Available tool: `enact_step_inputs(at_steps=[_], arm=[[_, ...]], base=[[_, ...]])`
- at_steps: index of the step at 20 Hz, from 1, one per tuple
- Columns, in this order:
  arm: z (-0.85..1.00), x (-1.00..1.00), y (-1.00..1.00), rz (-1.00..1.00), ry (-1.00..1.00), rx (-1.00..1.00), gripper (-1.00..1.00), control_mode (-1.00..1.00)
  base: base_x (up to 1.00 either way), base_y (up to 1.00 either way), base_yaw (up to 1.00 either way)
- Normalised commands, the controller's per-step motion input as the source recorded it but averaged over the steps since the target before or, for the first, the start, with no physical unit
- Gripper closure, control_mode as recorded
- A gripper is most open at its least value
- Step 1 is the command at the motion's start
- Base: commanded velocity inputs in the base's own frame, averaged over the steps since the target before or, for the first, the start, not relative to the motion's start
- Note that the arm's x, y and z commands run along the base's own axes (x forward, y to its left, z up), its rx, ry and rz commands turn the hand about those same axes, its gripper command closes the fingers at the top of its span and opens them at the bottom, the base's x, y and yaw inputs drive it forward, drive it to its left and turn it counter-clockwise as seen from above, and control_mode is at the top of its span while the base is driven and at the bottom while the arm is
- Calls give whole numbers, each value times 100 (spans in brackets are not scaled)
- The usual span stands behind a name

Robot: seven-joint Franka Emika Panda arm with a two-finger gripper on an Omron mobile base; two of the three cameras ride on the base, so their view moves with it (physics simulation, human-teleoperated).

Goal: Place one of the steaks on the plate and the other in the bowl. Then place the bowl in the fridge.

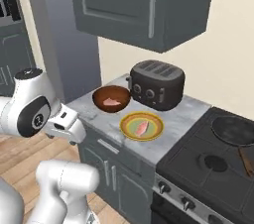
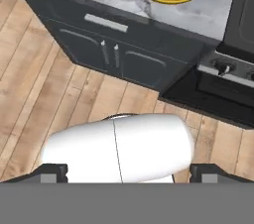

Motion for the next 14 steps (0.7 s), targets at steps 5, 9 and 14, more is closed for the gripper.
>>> enact_step_inputs(at_steps=[5, 9, 14], arm=[[0, 0, 0, 0, 0, 0, -100, 100], [0, 0, 0, 0, 0, 0, -100, 100], [0, 0, 0, 0, 0, 0, -100, 100]], base=[[-49, 99, 54], [-38, 100, 56], [-3, 100, 63]])
